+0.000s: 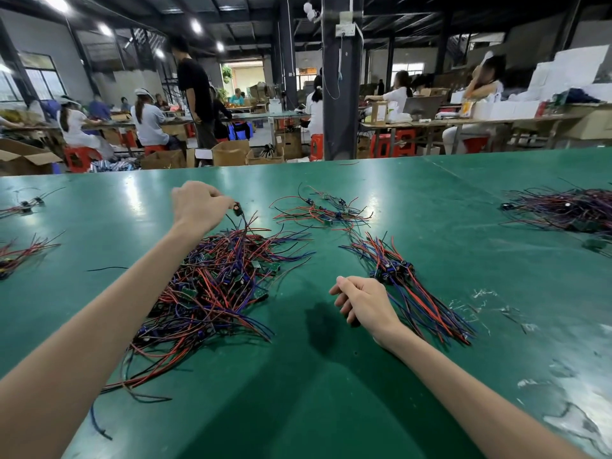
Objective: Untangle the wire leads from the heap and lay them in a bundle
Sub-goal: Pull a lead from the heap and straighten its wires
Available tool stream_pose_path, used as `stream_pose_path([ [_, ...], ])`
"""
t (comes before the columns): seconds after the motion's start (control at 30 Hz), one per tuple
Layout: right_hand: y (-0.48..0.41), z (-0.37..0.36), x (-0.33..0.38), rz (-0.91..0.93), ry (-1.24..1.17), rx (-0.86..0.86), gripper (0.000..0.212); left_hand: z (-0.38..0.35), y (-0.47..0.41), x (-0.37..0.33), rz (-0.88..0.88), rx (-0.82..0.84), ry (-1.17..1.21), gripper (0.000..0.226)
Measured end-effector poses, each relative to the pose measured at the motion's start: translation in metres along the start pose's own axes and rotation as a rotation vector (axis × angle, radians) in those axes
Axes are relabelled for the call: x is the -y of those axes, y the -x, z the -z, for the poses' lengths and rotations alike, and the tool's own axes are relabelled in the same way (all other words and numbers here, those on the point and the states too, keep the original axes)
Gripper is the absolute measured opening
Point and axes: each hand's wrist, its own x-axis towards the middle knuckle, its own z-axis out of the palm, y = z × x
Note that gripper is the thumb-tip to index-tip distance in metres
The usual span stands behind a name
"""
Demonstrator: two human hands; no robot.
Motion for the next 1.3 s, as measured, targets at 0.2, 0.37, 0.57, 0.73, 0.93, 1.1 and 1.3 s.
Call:
stream_pose_path([
  [0.2,0.001,0.001,0.001,0.004,0.011,0.005,0.033,-0.001,0.005,-0.017,-0.085,-0.268,0.031,0.026],
  [0.37,0.001,0.002,0.003,0.013,-0.020,0.033,0.032,0.002,0.021,-0.040,-0.205,-0.059,0.331,0.016],
  [0.57,0.001,0.006,0.013,-0.102,-0.365,0.092,0.041,-0.054,0.113,-0.049,-0.345,0.304,0.309,0.008],
  [0.73,-0.001,0.013,0.015,-0.140,-0.440,0.015,0.031,-0.091,0.156,-0.038,-0.279,0.493,0.347,0.013],
  [0.93,0.001,0.014,0.021,-0.109,-0.484,0.115,0.029,-0.094,0.160,-0.024,0.163,0.665,0.721,0.032],
  [1.1,0.007,0.016,0.022,-0.137,-0.521,0.264,0.028,-0.093,0.154,-0.020,0.353,0.582,0.995,0.023],
  [1.3,0.014,0.007,0.021,-0.210,-0.501,0.414,0.025,-0.090,0.150,-0.015,0.370,0.640,1.157,0.017],
])
